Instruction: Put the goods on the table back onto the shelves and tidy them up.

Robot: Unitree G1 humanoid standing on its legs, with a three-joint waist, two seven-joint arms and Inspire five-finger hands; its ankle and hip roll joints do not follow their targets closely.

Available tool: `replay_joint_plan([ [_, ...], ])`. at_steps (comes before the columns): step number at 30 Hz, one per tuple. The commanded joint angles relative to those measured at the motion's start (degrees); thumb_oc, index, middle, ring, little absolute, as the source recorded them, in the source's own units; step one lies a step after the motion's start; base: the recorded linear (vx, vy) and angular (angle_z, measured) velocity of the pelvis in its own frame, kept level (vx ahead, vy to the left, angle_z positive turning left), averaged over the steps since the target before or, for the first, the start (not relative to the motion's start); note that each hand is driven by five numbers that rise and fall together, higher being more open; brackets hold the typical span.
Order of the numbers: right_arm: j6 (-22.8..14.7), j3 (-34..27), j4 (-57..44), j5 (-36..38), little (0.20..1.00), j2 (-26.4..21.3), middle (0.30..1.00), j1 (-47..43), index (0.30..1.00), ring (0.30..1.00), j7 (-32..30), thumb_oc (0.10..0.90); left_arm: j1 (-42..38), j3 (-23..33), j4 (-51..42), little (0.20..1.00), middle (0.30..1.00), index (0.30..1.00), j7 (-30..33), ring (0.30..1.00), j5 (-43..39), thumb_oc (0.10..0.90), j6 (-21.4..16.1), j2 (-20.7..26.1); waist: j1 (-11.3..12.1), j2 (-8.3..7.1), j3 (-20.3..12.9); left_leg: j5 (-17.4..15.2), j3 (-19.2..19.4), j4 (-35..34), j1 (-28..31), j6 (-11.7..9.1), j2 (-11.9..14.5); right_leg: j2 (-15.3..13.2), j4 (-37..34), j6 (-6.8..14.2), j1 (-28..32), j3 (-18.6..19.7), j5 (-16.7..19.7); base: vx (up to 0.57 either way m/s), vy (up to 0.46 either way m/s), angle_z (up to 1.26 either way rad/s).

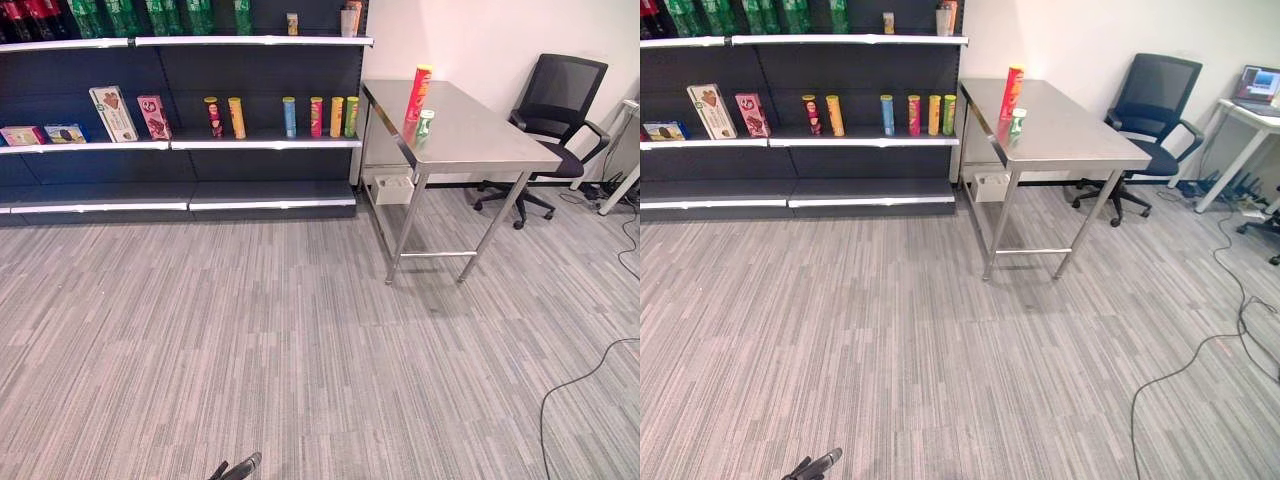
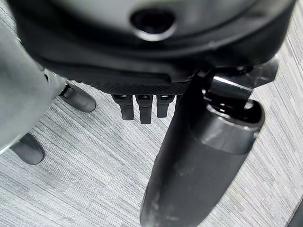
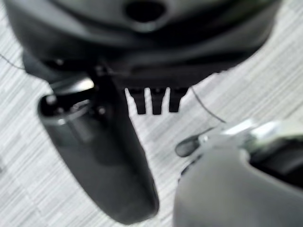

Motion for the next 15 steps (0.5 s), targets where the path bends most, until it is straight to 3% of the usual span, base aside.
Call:
replay_joint_plan([
  [1, -1.06, 0.92, 2.42, -2.22, 0.900, 2.24, 0.900, -3.84, 0.900, 0.900, 0.47, 0.800, -3.31, -0.91, 2.03, 0.900, 0.900, 0.900, -1.82, 0.900, 2.09, 0.800, -1.54, -1.25, -0.65, -2.18, -1.31, -0.74, 0.78, -1.20, 1.19, -0.51, -0.74, -4.42, 0.05, 5.53, 0.43, -1.50, 2.89, 0.00, 0.000, 0.00],
  [10, -0.91, 2.22, 1.04, -5.01, 0.900, 1.77, 0.900, -4.19, 0.900, 0.900, 0.45, 0.800, -2.99, -1.64, 1.70, 0.900, 0.900, 0.900, -2.21, 0.900, 2.90, 0.800, -1.28, -0.91, -0.39, -2.46, -0.58, -0.75, 0.69, -0.56, 1.23, -0.57, -0.55, -4.20, 0.50, 5.18, 0.52, -1.74, 2.32, 0.01, -0.010, 0.01],
  [12, -1.10, 2.63, 0.49, -6.00, 0.900, 1.34, 0.900, -4.65, 0.900, 0.900, 0.33, 0.800, -3.33, -1.67, 1.39, 0.900, 0.900, 0.900, -2.23, 0.900, 2.18, 0.800, -1.36, -0.63, -0.11, -3.14, 0.91, -1.60, 0.71, 4.79, -1.90, -0.84, -0.28, -4.54, 1.08, 4.82, 0.14, -1.94, 2.05, -0.06, -0.063, 0.03],
  [14, -1.40, 2.75, -0.18, -6.68, 0.900, 0.83, 0.900, -5.26, 0.900, 0.900, -0.08, 0.800, -4.22, -2.21, 0.53, 0.900, 0.900, 0.900, -2.03, 0.900, 1.23, 0.800, -1.69, -0.41, 0.20, -3.89, 2.96, -1.46, 0.74, 15.03, -8.46, -2.45, 0.87, -5.05, 1.99, 4.06, -0.63, -2.75, 1.61, -0.12, -0.063, 0.15],
  [15, -1.40, 2.75, -0.18, -6.68, 0.900, 0.83, 0.900, -5.26, 0.900, 0.900, -0.08, 0.800, -4.22, -2.20, 0.53, 0.900, 0.900, 0.900, -2.03, 0.900, 1.23, 0.800, -1.69, -0.41, 0.14, -3.86, 2.87, -1.55, 0.68, 15.22, -8.67, -2.46, 0.92, -5.02, 2.01, 4.05, -0.74, -2.80, 1.61, -0.08, -0.050, 0.22],
])
